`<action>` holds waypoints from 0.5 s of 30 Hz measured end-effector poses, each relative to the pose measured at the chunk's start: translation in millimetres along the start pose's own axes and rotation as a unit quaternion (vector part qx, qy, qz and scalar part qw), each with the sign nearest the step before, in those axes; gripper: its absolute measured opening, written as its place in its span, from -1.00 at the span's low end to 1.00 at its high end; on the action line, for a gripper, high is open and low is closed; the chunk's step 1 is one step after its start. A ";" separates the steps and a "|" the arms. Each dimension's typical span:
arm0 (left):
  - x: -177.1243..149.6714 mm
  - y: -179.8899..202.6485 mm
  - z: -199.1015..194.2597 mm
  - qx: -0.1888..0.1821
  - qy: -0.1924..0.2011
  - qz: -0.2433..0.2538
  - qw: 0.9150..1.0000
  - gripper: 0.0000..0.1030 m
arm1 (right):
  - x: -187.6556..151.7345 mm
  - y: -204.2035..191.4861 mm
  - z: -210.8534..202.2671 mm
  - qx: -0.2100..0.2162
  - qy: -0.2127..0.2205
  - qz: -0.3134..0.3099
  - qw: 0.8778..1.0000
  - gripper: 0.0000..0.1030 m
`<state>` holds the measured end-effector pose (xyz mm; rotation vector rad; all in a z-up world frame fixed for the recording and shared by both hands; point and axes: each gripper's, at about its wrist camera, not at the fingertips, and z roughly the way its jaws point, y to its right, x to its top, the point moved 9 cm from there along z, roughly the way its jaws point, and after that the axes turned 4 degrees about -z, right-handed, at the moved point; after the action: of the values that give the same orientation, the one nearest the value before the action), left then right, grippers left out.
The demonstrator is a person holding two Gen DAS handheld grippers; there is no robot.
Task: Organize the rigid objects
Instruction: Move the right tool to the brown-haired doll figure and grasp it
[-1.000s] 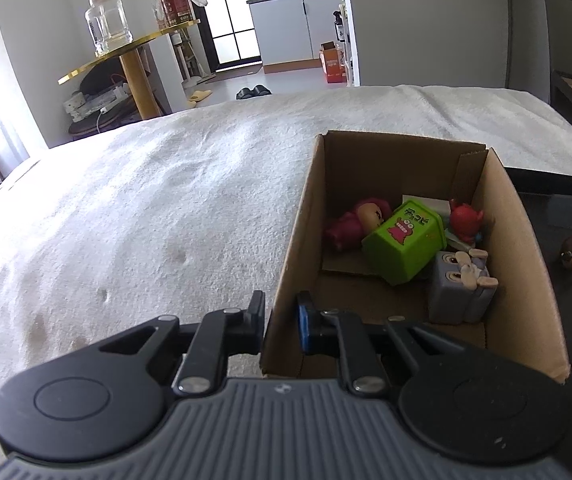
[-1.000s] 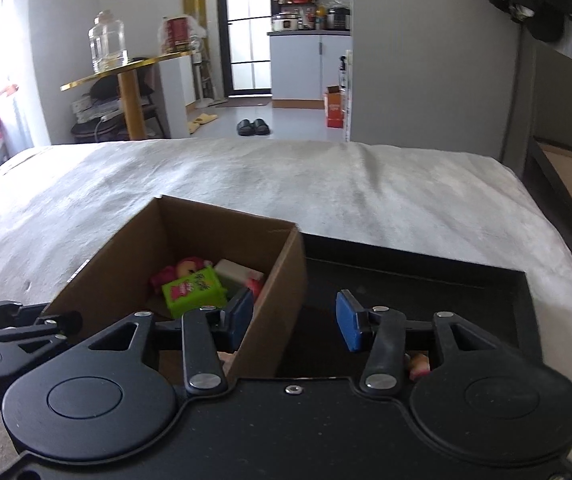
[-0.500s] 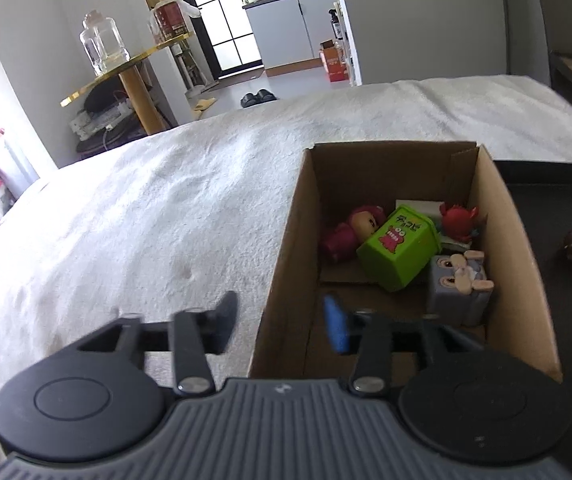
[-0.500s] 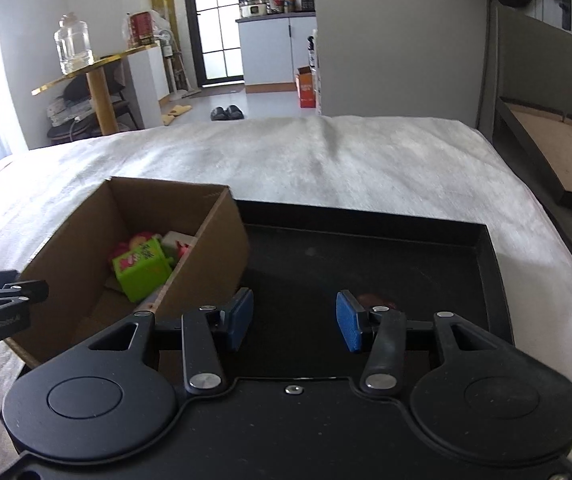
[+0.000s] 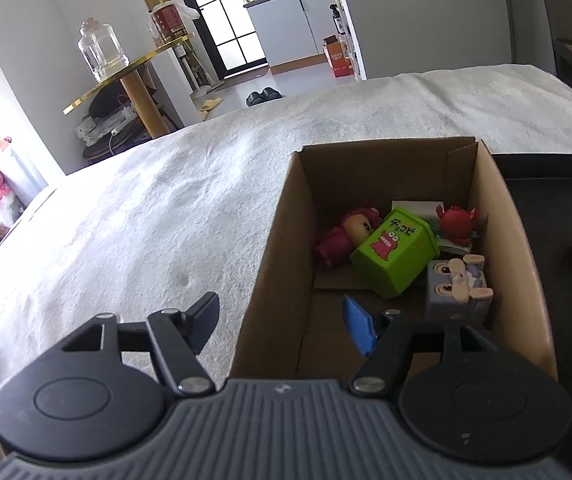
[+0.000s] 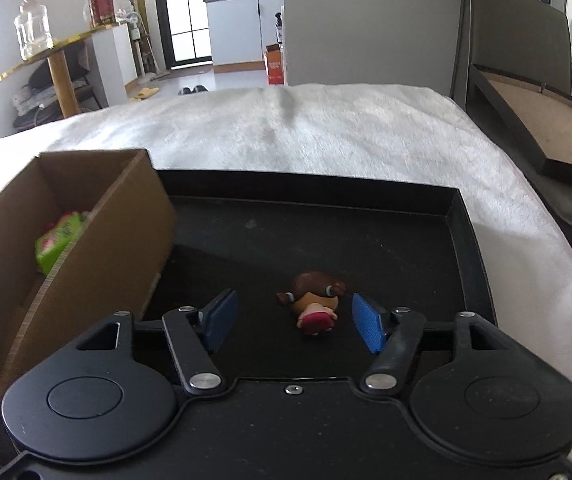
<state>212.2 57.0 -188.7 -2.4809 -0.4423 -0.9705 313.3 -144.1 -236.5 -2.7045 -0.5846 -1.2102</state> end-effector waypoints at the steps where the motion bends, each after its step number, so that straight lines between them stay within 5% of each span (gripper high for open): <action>1: 0.2 0.9 0.4 0.001 0.000 0.002 1.000 0.31 | -1.2 1.4 4.8 -0.002 -0.004 -0.001 1.000 0.23; 15: -3.8 8.5 4.2 0.003 -0.011 0.013 1.000 0.32 | -7.6 13.3 33.4 -0.013 -0.021 0.011 1.000 0.35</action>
<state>215.7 51.4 -196.5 -2.4875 -0.4180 -0.9320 337.1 -149.8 -264.0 -2.7565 -0.5460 -1.1667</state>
